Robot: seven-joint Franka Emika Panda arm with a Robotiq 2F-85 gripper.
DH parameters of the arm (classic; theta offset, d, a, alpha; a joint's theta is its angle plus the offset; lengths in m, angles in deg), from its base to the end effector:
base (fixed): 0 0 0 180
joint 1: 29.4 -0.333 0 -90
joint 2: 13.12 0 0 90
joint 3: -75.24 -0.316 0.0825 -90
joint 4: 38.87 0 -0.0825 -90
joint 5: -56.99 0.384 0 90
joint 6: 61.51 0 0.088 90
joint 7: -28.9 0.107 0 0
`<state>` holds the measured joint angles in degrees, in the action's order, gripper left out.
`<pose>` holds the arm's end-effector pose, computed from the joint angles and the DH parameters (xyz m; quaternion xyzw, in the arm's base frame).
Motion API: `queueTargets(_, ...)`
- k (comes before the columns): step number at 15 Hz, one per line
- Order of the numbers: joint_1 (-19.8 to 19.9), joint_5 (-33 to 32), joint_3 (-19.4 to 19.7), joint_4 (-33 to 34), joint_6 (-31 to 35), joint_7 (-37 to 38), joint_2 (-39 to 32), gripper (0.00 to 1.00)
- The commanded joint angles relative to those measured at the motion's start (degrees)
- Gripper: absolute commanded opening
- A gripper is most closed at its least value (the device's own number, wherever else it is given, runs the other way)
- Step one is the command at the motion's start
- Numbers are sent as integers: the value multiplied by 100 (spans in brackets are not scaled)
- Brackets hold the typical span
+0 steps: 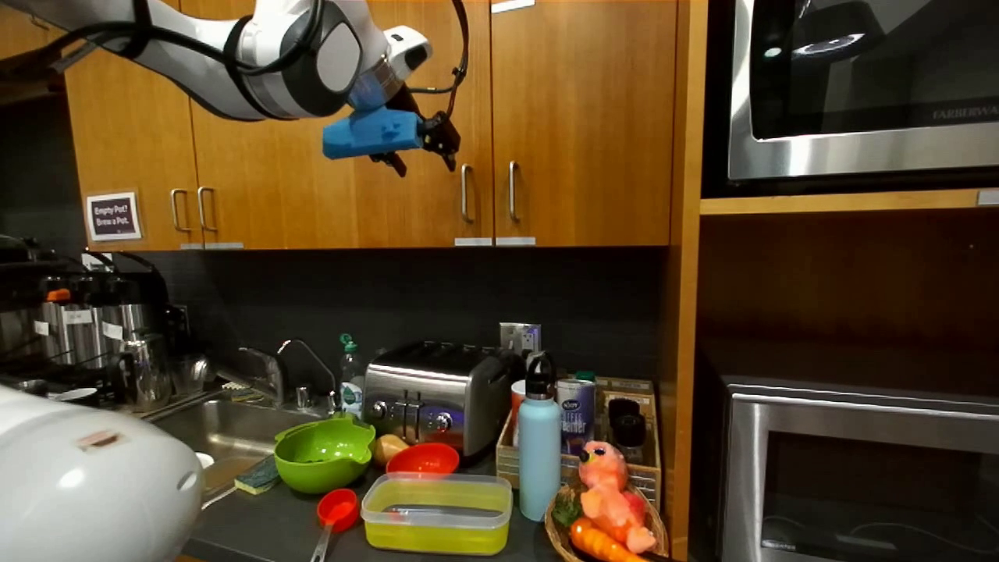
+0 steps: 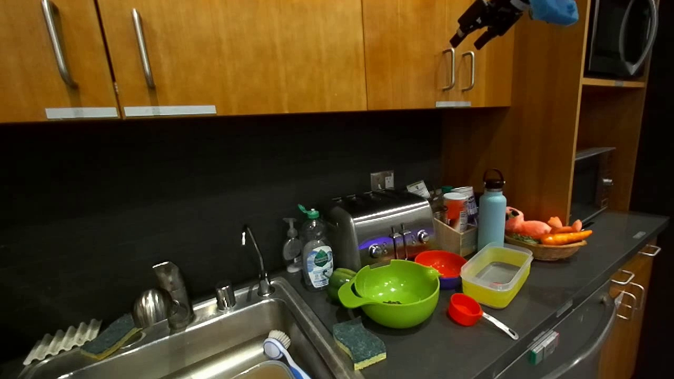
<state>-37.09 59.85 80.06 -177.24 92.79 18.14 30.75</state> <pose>0.3678 0.0045 0.6909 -0.8624 -0.0845 -0.4987 0.0174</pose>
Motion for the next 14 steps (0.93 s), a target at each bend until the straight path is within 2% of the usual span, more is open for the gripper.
queueTargets(1, -118, -12, 228, -210, 365, -287, 42, 100)
queueTargets(5, -308, 54, 417, -262, 432, -432, -67, 100)
queueTargets(14, -1005, 130, 913, 124, 487, -1098, -717, 100)
